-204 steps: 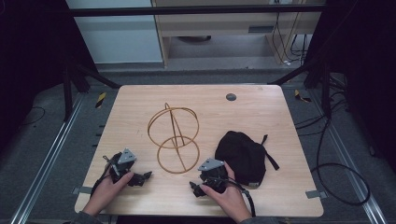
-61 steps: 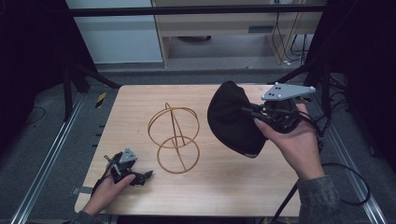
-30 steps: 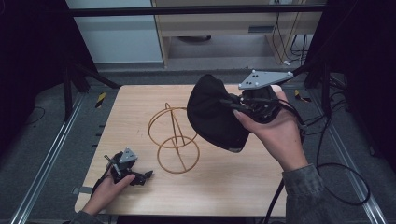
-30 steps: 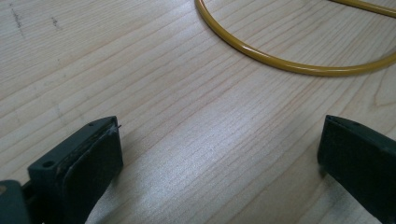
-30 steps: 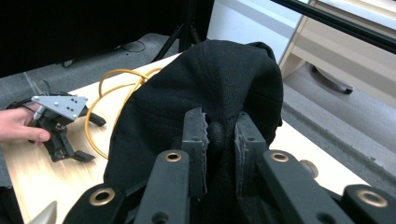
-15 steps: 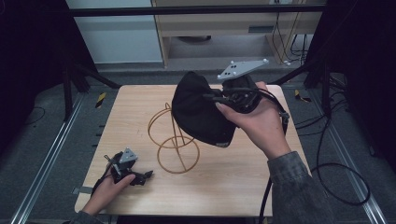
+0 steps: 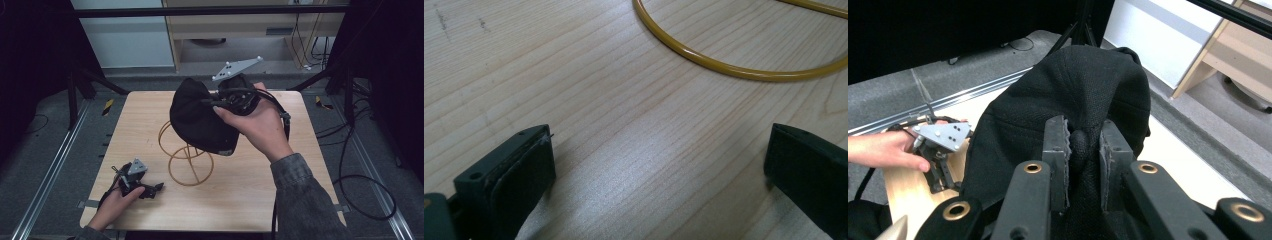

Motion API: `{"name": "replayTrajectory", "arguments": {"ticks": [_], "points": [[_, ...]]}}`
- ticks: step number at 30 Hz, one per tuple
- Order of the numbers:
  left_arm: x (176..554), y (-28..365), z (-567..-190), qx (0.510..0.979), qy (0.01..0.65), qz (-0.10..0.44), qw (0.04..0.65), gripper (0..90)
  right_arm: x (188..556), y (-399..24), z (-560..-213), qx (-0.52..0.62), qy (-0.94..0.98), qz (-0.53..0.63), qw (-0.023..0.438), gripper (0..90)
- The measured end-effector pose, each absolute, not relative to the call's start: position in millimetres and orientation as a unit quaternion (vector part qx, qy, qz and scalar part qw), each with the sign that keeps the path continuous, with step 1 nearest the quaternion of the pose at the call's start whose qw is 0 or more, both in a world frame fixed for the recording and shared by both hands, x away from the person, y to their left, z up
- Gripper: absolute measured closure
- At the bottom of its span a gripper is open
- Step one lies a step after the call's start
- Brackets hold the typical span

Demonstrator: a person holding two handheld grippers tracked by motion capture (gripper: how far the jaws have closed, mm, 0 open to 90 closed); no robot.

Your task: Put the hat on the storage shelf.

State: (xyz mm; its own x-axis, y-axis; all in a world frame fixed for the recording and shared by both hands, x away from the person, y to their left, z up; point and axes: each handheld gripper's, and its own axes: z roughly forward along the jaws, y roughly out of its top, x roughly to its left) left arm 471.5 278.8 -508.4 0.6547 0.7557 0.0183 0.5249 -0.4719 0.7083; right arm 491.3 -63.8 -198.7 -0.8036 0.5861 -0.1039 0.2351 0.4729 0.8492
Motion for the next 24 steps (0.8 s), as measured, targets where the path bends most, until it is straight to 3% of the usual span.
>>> {"name": "replayTrajectory", "arguments": {"ticks": [24], "points": [[471.5, 278.8, -508.3, 0.841, 0.381, 0.167, 0.345, 0.0, 504.6, -21.7, -200.6, 0.228, 0.85, 0.443, 0.171, 77.5]]}}
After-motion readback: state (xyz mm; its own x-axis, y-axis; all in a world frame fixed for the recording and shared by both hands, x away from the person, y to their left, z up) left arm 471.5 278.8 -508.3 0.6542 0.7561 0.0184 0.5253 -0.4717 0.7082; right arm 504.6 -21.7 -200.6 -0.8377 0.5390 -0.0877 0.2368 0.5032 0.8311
